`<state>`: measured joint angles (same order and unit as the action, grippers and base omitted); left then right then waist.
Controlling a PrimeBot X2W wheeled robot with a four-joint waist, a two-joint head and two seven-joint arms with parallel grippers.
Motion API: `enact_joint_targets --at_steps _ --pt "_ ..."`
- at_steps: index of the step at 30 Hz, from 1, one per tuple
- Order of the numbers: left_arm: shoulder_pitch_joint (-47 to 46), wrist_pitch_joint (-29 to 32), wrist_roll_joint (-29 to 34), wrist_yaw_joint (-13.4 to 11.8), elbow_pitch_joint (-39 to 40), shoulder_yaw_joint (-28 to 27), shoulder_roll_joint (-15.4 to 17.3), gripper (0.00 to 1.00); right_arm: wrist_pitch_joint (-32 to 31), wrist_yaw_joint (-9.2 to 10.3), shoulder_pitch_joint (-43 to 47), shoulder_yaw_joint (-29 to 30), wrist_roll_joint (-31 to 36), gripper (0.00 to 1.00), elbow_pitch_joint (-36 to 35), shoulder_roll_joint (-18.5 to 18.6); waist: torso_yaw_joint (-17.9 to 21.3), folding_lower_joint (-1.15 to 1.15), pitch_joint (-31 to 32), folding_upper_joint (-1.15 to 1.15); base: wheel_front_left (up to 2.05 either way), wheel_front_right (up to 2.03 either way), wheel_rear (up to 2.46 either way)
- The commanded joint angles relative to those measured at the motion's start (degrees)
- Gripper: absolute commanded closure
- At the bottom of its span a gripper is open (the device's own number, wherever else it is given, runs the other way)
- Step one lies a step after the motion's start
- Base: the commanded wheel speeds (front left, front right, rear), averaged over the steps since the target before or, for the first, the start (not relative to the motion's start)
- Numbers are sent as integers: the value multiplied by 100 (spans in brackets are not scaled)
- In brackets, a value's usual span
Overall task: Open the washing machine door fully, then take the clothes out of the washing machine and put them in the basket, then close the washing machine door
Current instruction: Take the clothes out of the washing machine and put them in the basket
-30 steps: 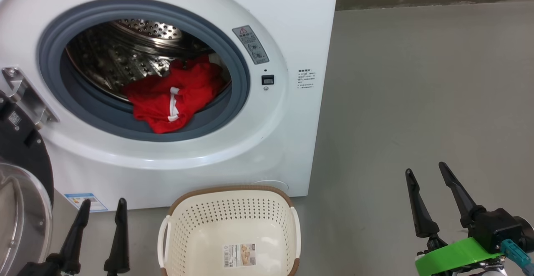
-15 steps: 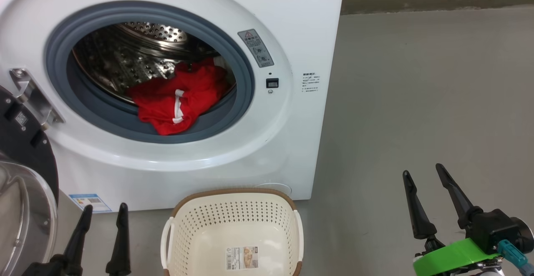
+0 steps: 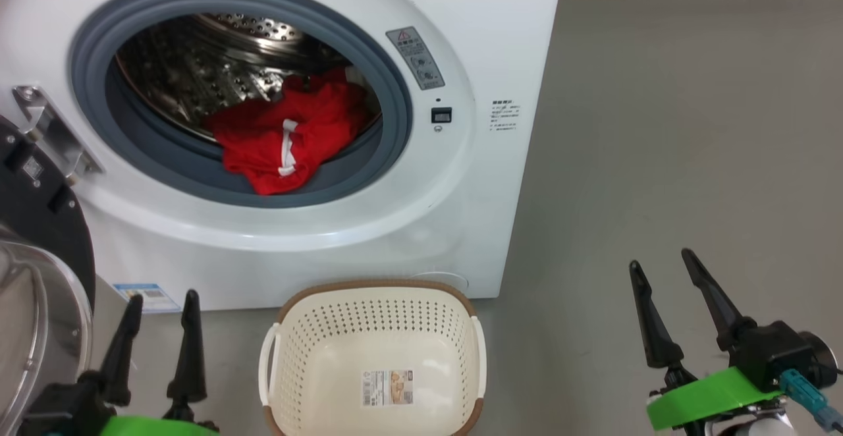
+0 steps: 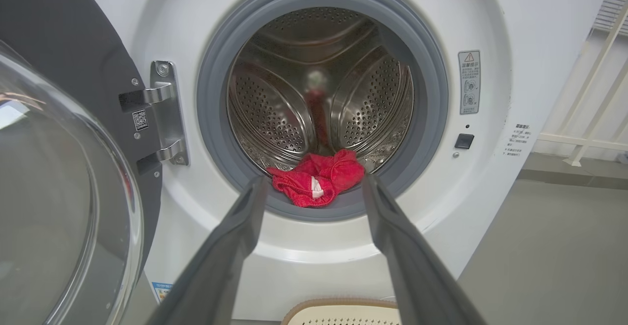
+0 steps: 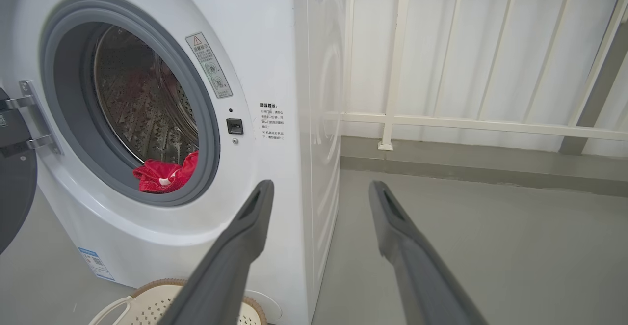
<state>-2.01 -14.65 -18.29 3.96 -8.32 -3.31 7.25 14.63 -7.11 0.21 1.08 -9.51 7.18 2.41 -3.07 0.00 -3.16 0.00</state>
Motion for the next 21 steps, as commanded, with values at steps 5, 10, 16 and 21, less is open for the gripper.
enact_joint_targets --at_steps 5,10,16,21 --pt "-639 -34 -78 16 113 -215 70 0 37 -37 -532 -264 159 0 -218 47 -78 0 -421 0 0 0 0" --pt "-1122 -34 -158 58 44 -216 51 0 37 -37 -724 -255 231 0 -293 47 -114 0 -812 0 0 0 0" --pt "-1724 -34 -239 106 -225 -144 57 0 37 -37 -892 -228 285 0 -338 47 -129 0 -1211 0 0 0 0" --pt "-2327 -25 -277 100 -571 -159 119 0 37 -37 -1080 -248 316 0 -364 47 -104 0 -1588 0 0 0 0"
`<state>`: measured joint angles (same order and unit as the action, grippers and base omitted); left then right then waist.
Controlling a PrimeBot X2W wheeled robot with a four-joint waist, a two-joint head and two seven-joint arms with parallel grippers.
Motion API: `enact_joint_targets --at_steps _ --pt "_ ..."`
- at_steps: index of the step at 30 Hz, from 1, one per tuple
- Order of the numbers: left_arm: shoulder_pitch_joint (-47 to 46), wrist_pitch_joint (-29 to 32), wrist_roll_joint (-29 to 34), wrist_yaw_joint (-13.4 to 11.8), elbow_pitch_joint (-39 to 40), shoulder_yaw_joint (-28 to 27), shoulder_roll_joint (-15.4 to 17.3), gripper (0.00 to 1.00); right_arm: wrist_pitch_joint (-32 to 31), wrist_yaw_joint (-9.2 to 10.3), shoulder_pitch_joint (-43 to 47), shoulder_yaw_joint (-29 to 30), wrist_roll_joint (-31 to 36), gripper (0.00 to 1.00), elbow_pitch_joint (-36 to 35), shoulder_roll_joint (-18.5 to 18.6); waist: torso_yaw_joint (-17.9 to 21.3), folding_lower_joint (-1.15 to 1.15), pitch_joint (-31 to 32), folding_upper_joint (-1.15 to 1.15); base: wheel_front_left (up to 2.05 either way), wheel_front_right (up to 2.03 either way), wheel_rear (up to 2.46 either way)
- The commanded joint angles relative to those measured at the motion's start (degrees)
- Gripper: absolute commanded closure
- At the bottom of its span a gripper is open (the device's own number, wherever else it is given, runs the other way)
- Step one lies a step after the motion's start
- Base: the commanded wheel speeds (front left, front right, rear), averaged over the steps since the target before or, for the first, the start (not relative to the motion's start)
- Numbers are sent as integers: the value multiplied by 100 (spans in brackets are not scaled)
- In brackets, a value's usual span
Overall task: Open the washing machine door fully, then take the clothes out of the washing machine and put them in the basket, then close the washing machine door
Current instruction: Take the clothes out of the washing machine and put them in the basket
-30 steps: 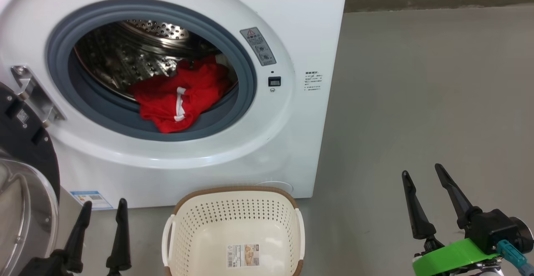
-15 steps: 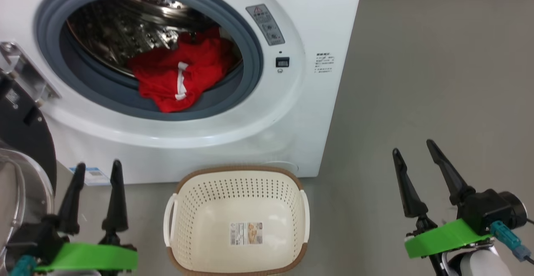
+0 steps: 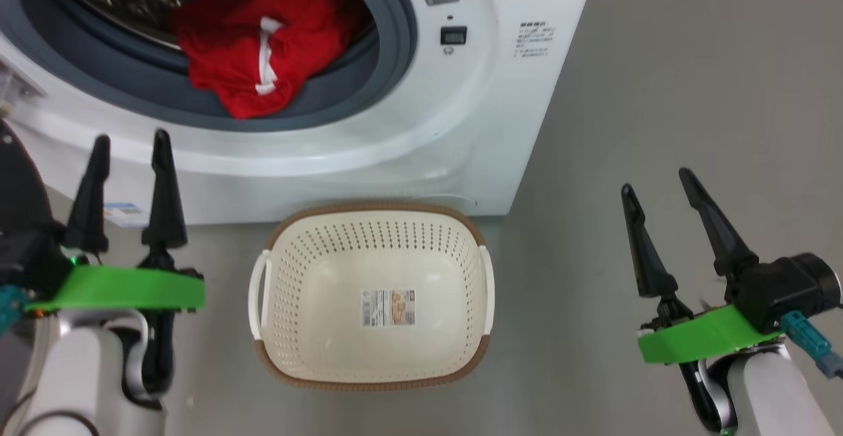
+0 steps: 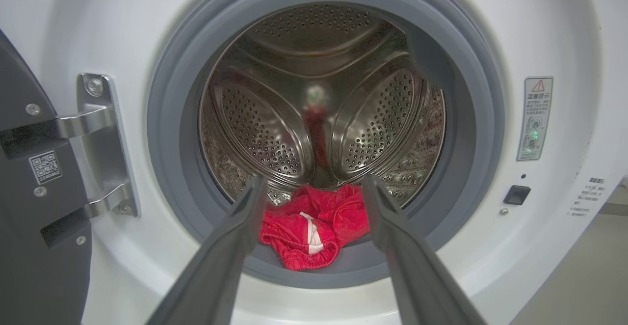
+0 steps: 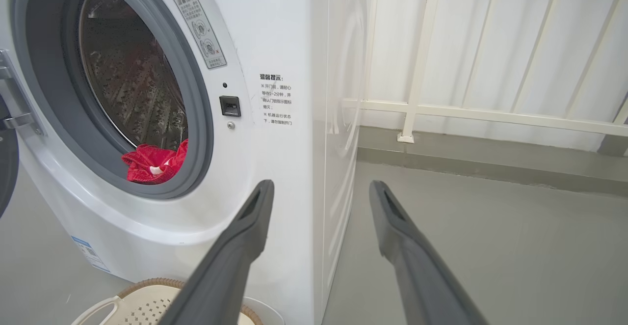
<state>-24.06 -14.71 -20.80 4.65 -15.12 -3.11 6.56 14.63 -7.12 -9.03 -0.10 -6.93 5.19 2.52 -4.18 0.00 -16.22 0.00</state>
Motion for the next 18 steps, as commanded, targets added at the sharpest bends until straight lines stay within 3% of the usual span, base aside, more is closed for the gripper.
enact_joint_targets --at_steps 1,18 --pt "-353 -14 -53 21 -40 -208 231 0 37 -36 -247 -146 60 0 -179 36 23 0 -431 0 0 0 0" --pt "-2291 205 -153 136 -1414 32 619 0 37 -36 -856 -358 142 0 -226 36 109 0 -1435 0 0 0 0"
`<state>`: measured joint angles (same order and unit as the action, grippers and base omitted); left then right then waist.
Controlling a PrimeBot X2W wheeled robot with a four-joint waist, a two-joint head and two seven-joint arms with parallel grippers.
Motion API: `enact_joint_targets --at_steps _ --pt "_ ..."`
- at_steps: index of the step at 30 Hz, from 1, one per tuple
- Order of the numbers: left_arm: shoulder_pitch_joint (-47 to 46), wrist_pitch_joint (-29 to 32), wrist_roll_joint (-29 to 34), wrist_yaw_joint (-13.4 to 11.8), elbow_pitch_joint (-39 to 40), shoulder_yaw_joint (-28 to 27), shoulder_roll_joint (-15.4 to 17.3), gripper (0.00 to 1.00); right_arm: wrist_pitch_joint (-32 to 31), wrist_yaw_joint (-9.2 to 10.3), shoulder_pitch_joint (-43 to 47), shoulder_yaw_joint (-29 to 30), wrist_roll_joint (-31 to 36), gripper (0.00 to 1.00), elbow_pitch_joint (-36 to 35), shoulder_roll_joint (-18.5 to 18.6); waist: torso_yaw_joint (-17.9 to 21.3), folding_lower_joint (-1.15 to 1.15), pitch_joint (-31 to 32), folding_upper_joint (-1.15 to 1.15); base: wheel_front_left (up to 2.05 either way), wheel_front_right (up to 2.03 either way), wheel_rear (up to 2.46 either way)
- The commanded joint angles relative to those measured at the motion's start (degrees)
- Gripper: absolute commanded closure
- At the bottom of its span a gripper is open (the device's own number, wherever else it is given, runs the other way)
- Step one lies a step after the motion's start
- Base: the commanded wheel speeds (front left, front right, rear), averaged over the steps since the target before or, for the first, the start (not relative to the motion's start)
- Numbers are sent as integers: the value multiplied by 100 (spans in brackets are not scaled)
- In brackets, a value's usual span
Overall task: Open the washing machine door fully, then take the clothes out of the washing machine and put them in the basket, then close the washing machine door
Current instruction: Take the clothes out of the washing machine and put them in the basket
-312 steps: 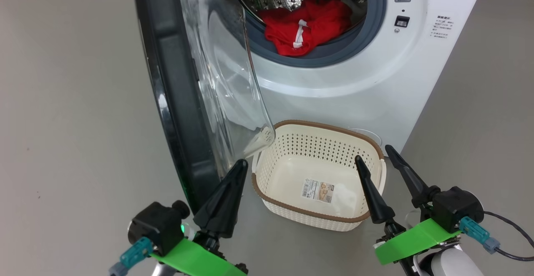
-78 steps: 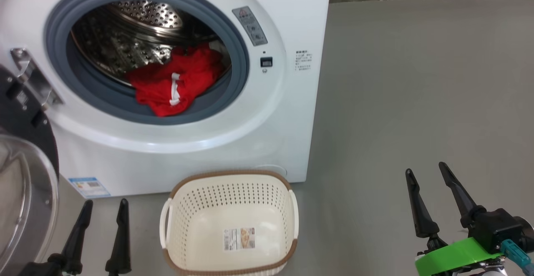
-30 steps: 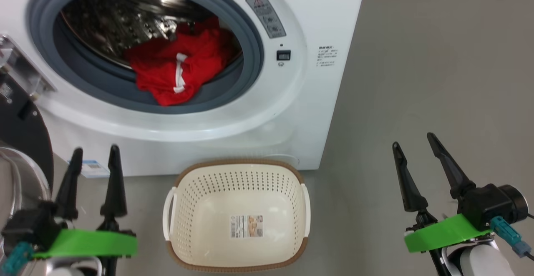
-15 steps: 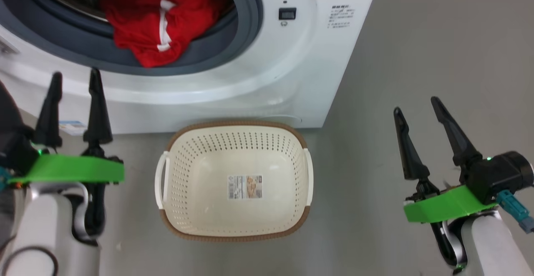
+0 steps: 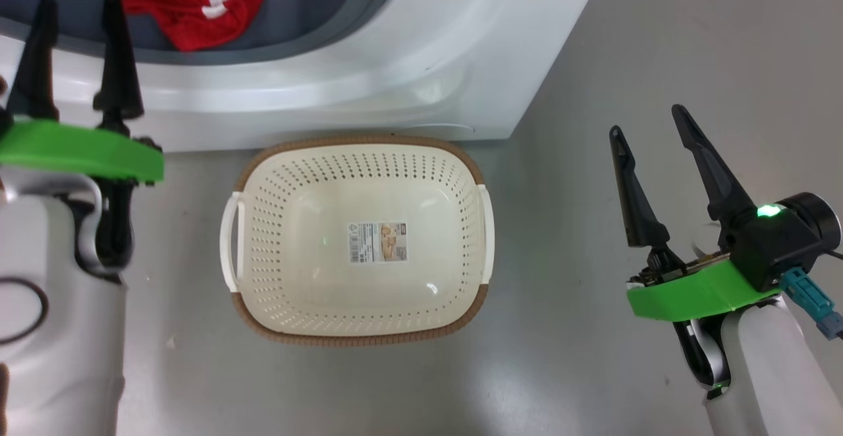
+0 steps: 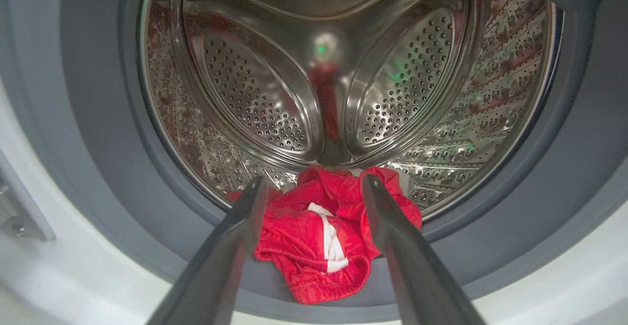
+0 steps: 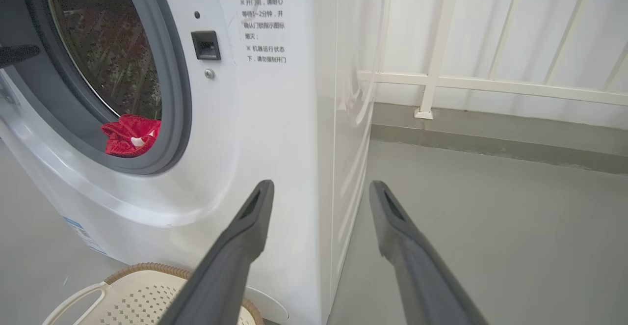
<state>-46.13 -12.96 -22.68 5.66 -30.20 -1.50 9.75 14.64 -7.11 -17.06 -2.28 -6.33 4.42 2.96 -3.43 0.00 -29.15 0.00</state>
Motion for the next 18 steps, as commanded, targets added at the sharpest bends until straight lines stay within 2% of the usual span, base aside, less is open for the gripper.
enact_joint_targets --at_steps 1,7,18 --pt "-194 61 63 20 20 -104 327 0 36 -37 -78 -150 84 0 -148 -8 46 0 -177 0 0 0 0" --pt "-879 400 287 -186 -543 61 505 0 36 -37 -210 -228 80 0 -161 -8 144 0 -372 0 0 0 0" --pt "-1815 1033 532 -247 -1700 372 767 0 36 -37 -303 -257 -147 0 -126 -8 333 0 -538 0 0 0 0"
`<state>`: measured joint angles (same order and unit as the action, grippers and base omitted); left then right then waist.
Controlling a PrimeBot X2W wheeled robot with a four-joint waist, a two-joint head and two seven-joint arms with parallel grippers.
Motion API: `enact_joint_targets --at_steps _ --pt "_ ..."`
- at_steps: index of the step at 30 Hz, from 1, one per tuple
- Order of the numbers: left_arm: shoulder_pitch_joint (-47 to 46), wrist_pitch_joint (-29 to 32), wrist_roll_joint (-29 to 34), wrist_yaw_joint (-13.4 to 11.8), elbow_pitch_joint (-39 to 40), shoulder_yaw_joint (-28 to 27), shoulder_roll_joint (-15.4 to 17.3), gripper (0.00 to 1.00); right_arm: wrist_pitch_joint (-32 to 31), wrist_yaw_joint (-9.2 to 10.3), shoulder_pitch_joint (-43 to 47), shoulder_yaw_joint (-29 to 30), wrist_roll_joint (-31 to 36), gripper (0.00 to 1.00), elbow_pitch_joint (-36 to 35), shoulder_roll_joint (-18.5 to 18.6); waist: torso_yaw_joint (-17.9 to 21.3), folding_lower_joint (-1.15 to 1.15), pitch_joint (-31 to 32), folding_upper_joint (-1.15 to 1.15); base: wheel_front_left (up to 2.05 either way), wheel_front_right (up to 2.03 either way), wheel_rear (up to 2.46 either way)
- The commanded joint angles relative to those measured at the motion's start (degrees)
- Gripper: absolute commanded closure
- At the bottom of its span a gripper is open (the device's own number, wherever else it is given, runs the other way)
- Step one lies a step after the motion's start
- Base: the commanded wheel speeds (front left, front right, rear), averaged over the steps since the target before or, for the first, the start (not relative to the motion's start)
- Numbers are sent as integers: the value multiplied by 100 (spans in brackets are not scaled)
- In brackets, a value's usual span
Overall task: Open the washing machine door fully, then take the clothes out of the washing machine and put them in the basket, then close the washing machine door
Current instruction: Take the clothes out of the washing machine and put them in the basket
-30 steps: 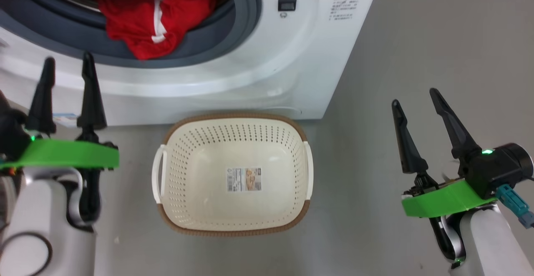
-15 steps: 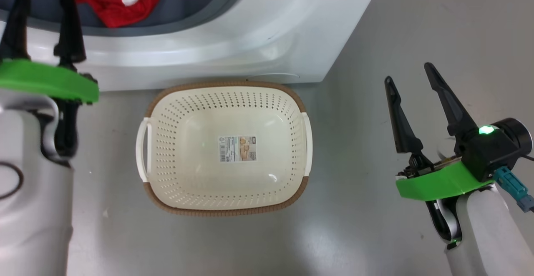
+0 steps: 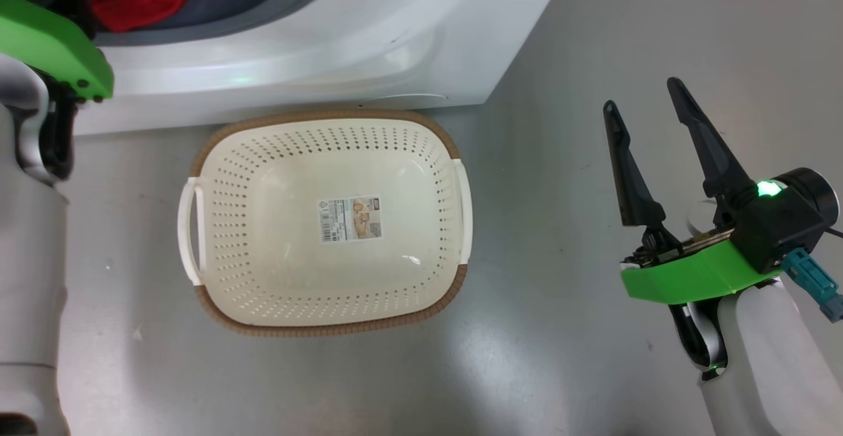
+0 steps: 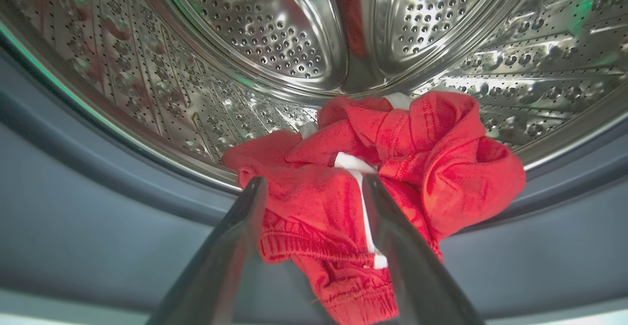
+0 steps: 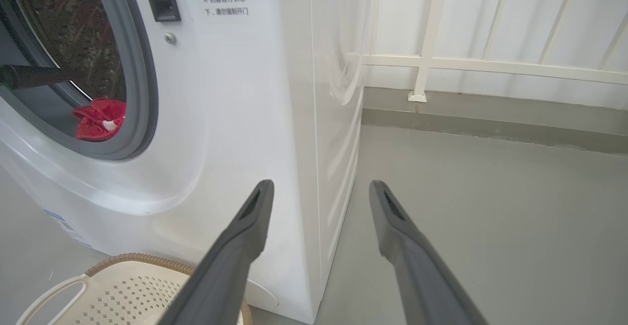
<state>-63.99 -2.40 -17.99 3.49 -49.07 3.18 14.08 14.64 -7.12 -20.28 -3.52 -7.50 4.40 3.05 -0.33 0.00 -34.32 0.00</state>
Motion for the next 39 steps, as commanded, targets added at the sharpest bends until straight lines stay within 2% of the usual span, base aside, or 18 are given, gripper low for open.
enact_joint_targets --at_steps 1,8,16,22,26,28,33,39 --pt "-99 27 60 -33 68 -90 351 0 36 -36 13 -146 -48 0 -120 -17 45 0 -34 0 0 0 0" --pt "-576 517 87 -29 -667 60 394 0 36 -36 -38 -203 -160 0 -56 -17 159 0 -141 0 0 0 0" --pt "-965 1127 292 -215 -1330 312 539 0 36 -36 -100 -407 -312 0 -10 -17 289 0 -181 0 0 0 0" --pt "-1069 1508 187 -133 -1716 303 639 0 36 -36 -130 -547 -448 0 12 -17 397 0 -200 0 0 0 0" --pt "-1089 1495 120 -87 -1832 288 678 0 36 -36 -140 -583 -491 0 2 -17 441 0 -229 0 0 0 0" --pt "-1096 1482 82 -57 -1882 282 676 100 36 -36 -147 -585 -500 0 -5 -17 450 0 -242 0 0 0 0" --pt "-1103 1388 36 56 -1933 329 644 100 36 -36 -156 -569 -513 0 -1 -17 444 0 -241 0 0 0 0" --pt "-1094 846 102 64 -1784 441 645 100 36 -36 -161 -563 -535 0 33 -17 401 0 -201 0 0 0 0"
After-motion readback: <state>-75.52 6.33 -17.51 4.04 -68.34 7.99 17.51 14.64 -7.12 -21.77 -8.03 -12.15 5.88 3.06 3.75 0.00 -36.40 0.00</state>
